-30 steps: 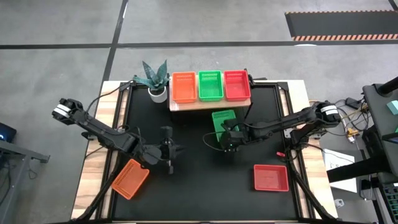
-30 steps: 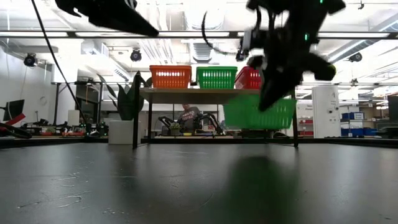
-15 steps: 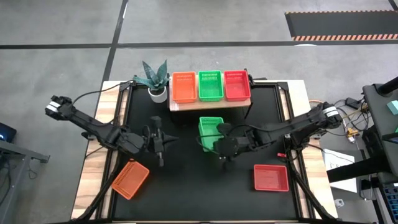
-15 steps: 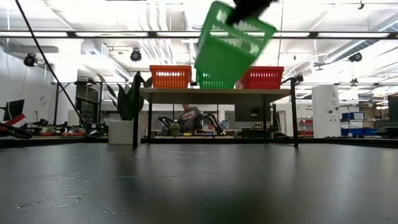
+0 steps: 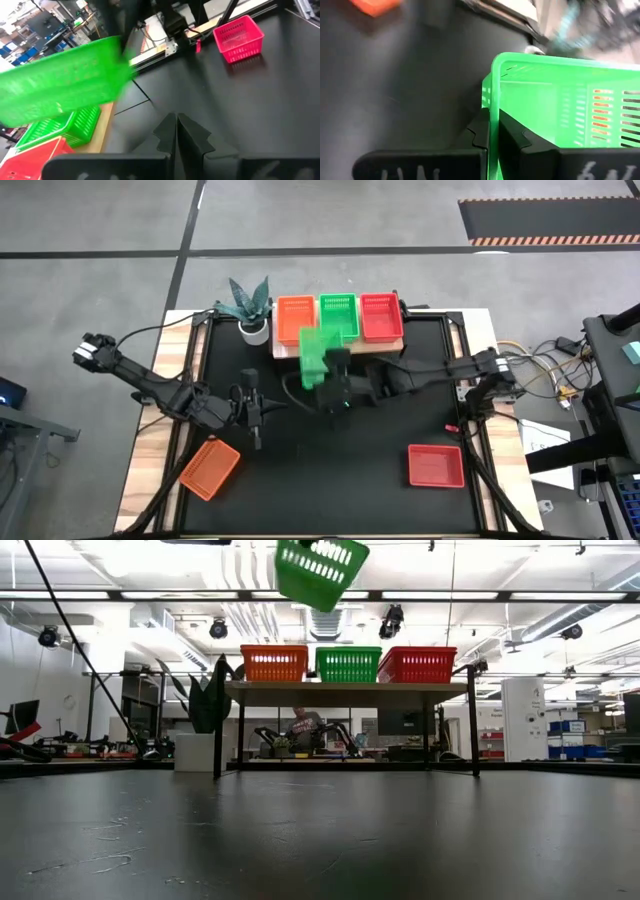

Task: Stack baskets on shelf by color
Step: Stack the green bin on top of the green bins on the shelf

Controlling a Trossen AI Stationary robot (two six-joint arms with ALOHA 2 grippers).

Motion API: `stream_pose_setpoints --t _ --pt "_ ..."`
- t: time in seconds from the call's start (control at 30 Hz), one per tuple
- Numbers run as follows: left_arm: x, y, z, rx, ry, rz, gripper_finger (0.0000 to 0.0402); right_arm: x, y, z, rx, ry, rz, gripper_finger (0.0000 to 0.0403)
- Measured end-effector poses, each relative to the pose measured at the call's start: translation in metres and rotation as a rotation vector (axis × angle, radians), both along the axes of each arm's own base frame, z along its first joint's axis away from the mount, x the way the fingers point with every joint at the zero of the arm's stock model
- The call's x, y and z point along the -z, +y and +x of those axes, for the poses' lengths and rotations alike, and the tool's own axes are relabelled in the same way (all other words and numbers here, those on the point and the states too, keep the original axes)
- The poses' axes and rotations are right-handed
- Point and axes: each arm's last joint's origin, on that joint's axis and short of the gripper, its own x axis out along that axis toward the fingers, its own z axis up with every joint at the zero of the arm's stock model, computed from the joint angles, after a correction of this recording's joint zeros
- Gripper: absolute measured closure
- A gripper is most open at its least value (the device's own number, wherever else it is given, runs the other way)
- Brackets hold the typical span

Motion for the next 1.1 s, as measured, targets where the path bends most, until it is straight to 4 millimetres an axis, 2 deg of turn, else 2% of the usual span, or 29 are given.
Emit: stream_pose_setpoints --t 0.23,0.37,0.53,0.8,1.1 --pt "0.000 -0.004 -0.002 0.019 0.001 0.000 0.0402 -0.018 -0.065 0.012 0.185 0.141 -0.029 0.0392" --pt "0.000 -0.004 -0.002 0.020 0.001 -0.001 0.0402 -0.020 -0.099 0.012 0.194 0.186 0.047 0.0392" --pt "0.000 -0.004 -0.002 0.020 0.003 0.000 0.0402 -0.015 -0.130 0.009 0.173 0.221 0.121 0.0392" --pt "0.001 -0.004 -0.002 0.020 0.004 -0.001 0.0402 -0.014 -0.157 0.003 0.141 0.247 0.135 0.0392" --pt "0.001 -0.004 -0.002 0.020 0.004 -0.001 0.0402 -0.011 -0.166 0.000 0.094 0.269 0.179 0.0392"
